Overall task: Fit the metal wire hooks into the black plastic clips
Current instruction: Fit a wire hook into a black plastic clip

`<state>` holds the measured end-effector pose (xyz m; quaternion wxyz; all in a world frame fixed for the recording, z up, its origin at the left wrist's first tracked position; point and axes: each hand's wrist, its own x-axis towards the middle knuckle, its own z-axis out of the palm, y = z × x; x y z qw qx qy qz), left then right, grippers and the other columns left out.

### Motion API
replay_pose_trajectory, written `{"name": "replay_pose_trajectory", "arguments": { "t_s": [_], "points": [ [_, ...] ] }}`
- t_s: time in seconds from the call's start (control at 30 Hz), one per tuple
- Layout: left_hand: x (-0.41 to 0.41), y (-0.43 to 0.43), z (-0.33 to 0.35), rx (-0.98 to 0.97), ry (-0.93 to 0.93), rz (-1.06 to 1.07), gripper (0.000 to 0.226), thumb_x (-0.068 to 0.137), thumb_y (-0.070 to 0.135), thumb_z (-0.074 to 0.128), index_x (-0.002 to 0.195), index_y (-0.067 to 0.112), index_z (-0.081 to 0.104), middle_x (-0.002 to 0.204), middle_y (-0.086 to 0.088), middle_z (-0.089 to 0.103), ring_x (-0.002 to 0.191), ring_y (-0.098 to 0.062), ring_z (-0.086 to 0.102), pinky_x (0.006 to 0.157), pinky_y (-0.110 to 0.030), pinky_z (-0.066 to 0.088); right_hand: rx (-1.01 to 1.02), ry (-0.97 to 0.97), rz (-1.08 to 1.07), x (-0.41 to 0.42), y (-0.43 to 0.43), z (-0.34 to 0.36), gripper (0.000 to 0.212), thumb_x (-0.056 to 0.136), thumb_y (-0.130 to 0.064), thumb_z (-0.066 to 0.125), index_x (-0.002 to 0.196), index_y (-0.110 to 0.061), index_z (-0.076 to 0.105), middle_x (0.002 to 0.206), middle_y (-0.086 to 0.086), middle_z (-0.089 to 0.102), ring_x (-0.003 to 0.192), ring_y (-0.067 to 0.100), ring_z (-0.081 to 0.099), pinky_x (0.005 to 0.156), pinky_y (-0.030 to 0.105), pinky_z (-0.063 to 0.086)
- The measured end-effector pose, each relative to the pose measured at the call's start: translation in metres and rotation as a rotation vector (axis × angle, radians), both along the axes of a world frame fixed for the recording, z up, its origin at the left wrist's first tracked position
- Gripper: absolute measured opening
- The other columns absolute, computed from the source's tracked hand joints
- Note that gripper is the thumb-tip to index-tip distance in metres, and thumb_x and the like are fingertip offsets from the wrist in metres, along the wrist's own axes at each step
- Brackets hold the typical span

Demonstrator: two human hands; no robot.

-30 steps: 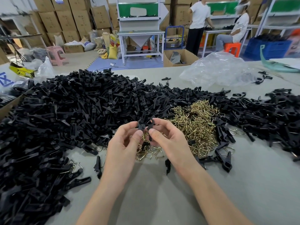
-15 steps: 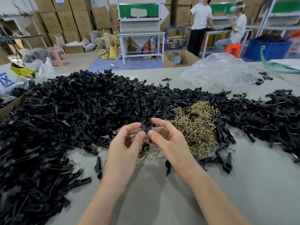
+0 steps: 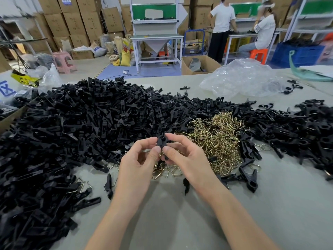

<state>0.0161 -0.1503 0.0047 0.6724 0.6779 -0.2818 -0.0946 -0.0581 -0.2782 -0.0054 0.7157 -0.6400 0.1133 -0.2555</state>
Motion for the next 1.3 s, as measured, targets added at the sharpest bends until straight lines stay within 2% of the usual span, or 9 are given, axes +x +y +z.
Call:
{"name": "replay_pose_trajectory", "arguments": {
  "t_s": [0.33, 0.5, 0.63, 0.73, 0.8, 0.9, 1.03, 1.1, 1.3],
  "points": [
    [-0.003, 0.001, 0.002, 0.034, -0.042, 0.011, 0.017, 0.096, 0.019, 0.066, 0.104, 0.034, 0.07, 0.09, 0.014, 0.075, 0.081, -0.003, 0.07, 0.07, -0.011, 0.051, 0.026, -0.019, -0.013, -0.001, 0.0, 0.002, 0.022, 0.095, -0.011, 0.067, 0.112, -0.025, 0.07, 0.089, -0.003, 0.076, 0.079, 0.013, 0.072, 0.077, 0.025, 0.059],
    [-0.006, 0.002, 0.004, 0.039, -0.065, 0.014, 0.02, 0.096, 0.018, 0.064, 0.101, 0.037, 0.072, 0.084, 0.008, 0.072, 0.079, -0.02, 0.064, 0.067, -0.024, 0.051, 0.055, -0.006, -0.029, -0.002, -0.003, 0.003, 0.016, 0.093, -0.018, 0.069, 0.108, -0.024, 0.071, 0.092, -0.003, 0.075, 0.085, 0.013, 0.069, 0.081, 0.03, 0.059],
    [-0.007, 0.003, 0.008, 0.051, -0.104, 0.003, 0.027, 0.098, 0.014, 0.061, 0.099, 0.038, 0.072, 0.081, 0.012, 0.072, 0.07, -0.008, 0.062, 0.063, -0.01, 0.047, 0.0, 0.001, 0.028, -0.003, -0.003, 0.004, 0.023, 0.094, -0.021, 0.066, 0.114, -0.032, 0.072, 0.095, -0.009, 0.074, 0.088, 0.008, 0.068, 0.08, 0.028, 0.059],
    [-0.007, 0.003, 0.008, 0.044, -0.101, -0.005, 0.026, 0.099, 0.015, 0.06, 0.102, 0.038, 0.072, 0.086, 0.015, 0.074, 0.07, 0.0, 0.064, 0.064, -0.007, 0.046, -0.01, -0.014, 0.025, -0.003, -0.003, 0.005, 0.021, 0.087, -0.029, 0.068, 0.107, -0.03, 0.072, 0.1, -0.009, 0.074, 0.095, 0.012, 0.068, 0.086, 0.037, 0.06],
    [-0.005, 0.004, 0.004, 0.057, -0.103, 0.041, 0.022, 0.101, 0.02, 0.058, 0.106, 0.038, 0.07, 0.09, 0.017, 0.074, 0.079, 0.0, 0.068, 0.067, -0.008, 0.048, -0.019, -0.034, -0.025, -0.003, -0.005, 0.005, 0.016, 0.092, -0.023, 0.068, 0.107, -0.028, 0.071, 0.101, -0.005, 0.074, 0.096, 0.013, 0.068, 0.086, 0.034, 0.06],
    [0.004, 0.006, -0.006, 0.28, -0.249, 0.153, 0.014, 0.101, 0.031, 0.055, 0.105, 0.038, 0.067, 0.087, 0.014, 0.071, 0.079, -0.007, 0.063, 0.066, -0.015, 0.047, 0.047, -0.064, -0.122, -0.005, -0.01, 0.006, 0.021, 0.088, -0.028, 0.068, 0.109, -0.025, 0.071, 0.114, 0.015, 0.068, 0.096, 0.015, 0.066, 0.08, 0.026, 0.059],
    [0.009, 0.01, -0.014, 0.582, -0.618, 0.151, 0.018, 0.098, 0.03, 0.054, 0.106, 0.027, 0.069, 0.099, 0.015, 0.062, 0.096, -0.011, 0.054, 0.088, -0.032, 0.045, 0.153, -0.085, -0.21, -0.006, -0.016, 0.007, 0.032, 0.079, -0.035, 0.068, 0.108, -0.024, 0.071, 0.104, 0.005, 0.073, 0.089, 0.011, 0.066, 0.074, 0.024, 0.057],
    [0.009, 0.011, -0.015, 0.648, -0.674, 0.129, 0.022, 0.096, 0.035, 0.052, 0.108, 0.028, 0.069, 0.1, 0.013, 0.059, 0.099, -0.014, 0.051, 0.089, -0.034, 0.043, 0.16, -0.087, -0.223, -0.005, -0.017, 0.007, 0.032, 0.078, -0.035, 0.068, 0.108, -0.024, 0.07, 0.098, -0.003, 0.073, 0.086, 0.008, 0.065, 0.072, 0.024, 0.056],
    [0.007, 0.011, -0.019, 0.712, -0.745, 0.086, 0.022, 0.095, 0.036, 0.062, 0.115, 0.032, 0.067, 0.104, 0.012, 0.052, 0.1, -0.011, 0.046, 0.086, -0.029, 0.038, 0.157, -0.068, -0.225, -0.005, -0.017, 0.006, 0.029, 0.083, -0.032, 0.067, 0.11, -0.023, 0.069, 0.103, 0.0, 0.073, 0.089, 0.011, 0.066, 0.074, 0.024, 0.057]
  ]
}}
